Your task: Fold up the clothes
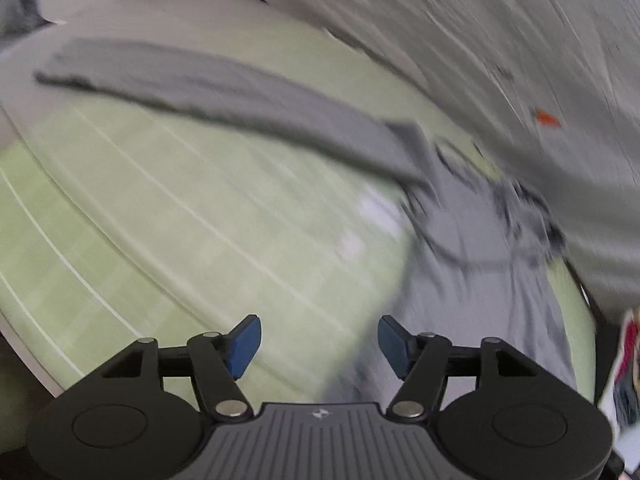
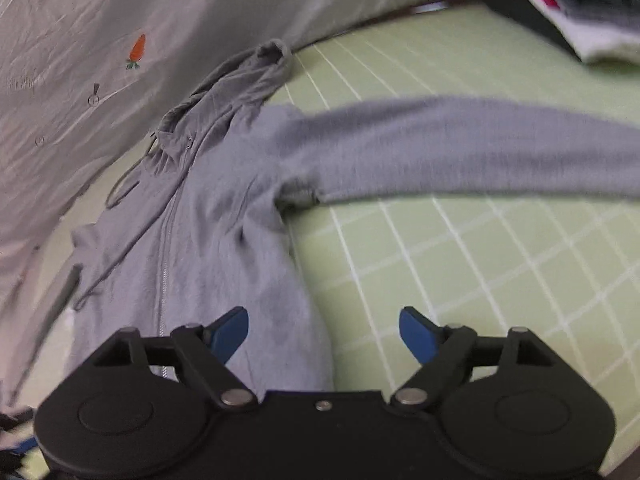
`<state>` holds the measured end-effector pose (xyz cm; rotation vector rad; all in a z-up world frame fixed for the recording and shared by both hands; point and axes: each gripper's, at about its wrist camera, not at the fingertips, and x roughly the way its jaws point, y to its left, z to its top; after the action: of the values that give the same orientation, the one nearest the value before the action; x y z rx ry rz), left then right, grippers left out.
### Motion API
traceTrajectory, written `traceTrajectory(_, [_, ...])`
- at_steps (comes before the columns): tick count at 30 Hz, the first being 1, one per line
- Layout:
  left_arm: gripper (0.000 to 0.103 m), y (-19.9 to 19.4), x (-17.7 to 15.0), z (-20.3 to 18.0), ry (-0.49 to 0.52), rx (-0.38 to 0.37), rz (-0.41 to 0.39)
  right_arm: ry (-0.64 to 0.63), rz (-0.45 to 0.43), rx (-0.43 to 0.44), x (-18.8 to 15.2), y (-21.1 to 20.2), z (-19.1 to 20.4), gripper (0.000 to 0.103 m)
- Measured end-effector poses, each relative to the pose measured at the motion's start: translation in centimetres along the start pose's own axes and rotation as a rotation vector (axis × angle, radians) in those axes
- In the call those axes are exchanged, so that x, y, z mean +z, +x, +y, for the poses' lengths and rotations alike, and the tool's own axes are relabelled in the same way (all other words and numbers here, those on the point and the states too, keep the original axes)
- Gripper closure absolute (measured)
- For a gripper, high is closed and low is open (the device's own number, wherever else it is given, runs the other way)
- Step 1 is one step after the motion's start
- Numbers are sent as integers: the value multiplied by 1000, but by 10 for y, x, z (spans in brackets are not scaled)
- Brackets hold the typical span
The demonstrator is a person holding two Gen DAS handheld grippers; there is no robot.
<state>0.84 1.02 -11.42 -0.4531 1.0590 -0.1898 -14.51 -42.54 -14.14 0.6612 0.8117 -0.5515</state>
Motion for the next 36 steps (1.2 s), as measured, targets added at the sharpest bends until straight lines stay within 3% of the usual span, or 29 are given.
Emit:
traceTrajectory(6, [33,2,56,68,-82,201,-113,-53,14,-34,4,20,26,15])
traceTrajectory(12, [33,4,118,131,-270,273,-224,-104,23,-115,3,44,55,13])
traceTrajectory(14, [33,8,137,149,-311,291,-254,-118,23,-146,2,51,63,7])
traceTrajectory(21, [33,37,188,173,-278,417,-277,-166,23,-254,0,76,90,0])
traceTrajectory(26, [36,58,199,168,-160,461,-272,-146,10,-273,-2,75,91,0])
traceTrajectory(27, [50,62,199,166,-122,467,-273,-141,7,-276,-3,75,92,0])
traceTrajectory(28, [72,64,198,162,-79,475,-276,-136,3,-281,-4,75,92,0])
traceTrajectory(30, [91,64,196,155,-29,445,-278,-124,-4,-289,-5,75,94,0])
traceTrajectory(33, [92,53,194,148,-44,430,-315,-116,-8,-297,-6,76,96,0])
traceTrajectory(36, [93,10,197,135,-93,389,-440,-121,-7,-294,-5,76,96,0])
